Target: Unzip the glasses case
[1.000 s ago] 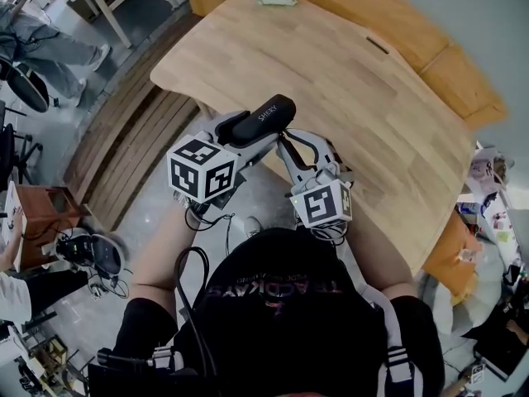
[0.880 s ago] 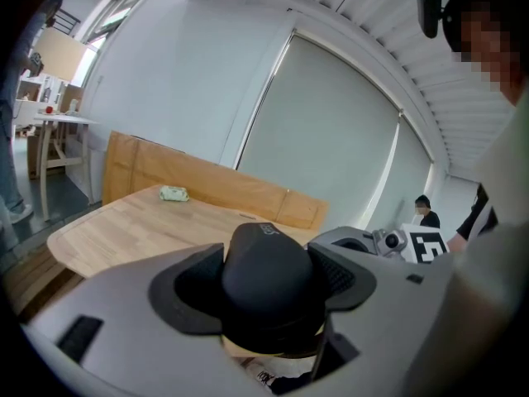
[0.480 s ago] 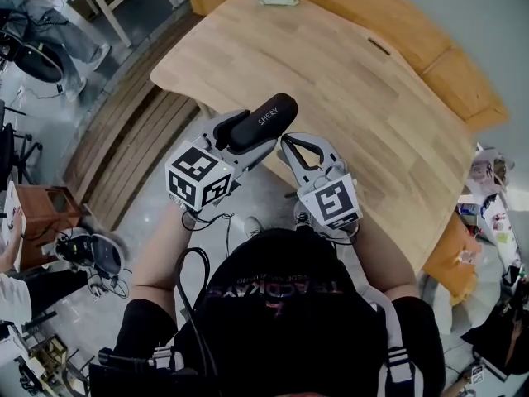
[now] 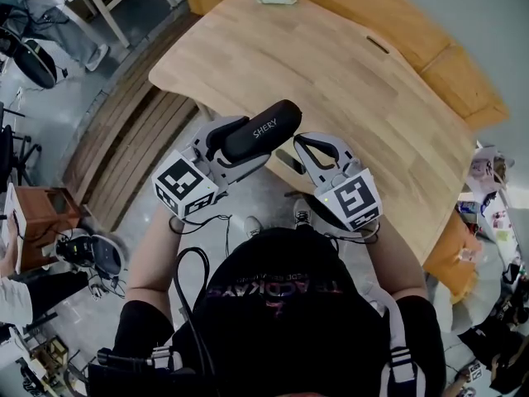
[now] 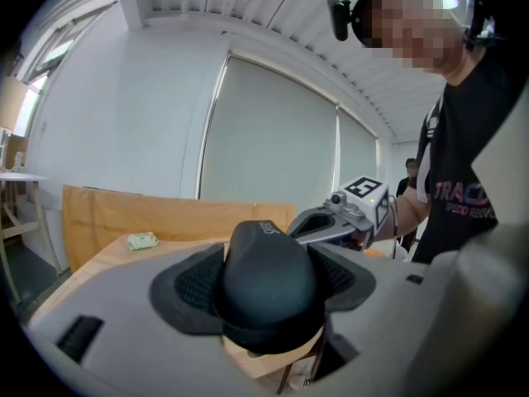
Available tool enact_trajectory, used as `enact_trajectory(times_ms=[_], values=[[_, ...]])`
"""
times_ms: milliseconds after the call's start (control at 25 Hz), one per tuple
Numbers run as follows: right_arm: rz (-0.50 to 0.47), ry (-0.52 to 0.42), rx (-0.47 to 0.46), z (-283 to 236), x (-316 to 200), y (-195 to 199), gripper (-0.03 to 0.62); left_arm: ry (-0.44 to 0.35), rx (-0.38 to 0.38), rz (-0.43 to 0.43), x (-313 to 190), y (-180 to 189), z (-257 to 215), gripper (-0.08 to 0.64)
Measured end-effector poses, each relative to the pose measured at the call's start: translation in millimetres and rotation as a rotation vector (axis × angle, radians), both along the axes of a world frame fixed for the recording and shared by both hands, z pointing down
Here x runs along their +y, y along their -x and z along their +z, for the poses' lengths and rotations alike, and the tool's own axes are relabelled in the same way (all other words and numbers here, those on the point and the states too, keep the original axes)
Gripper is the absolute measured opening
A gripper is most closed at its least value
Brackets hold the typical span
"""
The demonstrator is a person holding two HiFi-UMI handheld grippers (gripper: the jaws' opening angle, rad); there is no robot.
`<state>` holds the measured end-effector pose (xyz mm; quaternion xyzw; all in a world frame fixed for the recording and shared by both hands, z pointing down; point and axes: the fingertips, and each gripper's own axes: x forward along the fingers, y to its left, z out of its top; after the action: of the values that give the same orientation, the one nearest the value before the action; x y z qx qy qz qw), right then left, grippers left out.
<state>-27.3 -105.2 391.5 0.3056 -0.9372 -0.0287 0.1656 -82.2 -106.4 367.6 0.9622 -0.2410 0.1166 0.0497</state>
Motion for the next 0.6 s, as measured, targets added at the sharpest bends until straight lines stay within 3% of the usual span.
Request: enact_trajectory(times_ms=[200,600], values=[[-0.039,0.061,-0.015,-7,5,-15,0.018,-0.029,0.019,0.103,20,4,-7,0.324],[-0.264,0.114,0.063,-12,30,-27,0.020,-0.017,0.035,0.254,60,2,-17,0.319]])
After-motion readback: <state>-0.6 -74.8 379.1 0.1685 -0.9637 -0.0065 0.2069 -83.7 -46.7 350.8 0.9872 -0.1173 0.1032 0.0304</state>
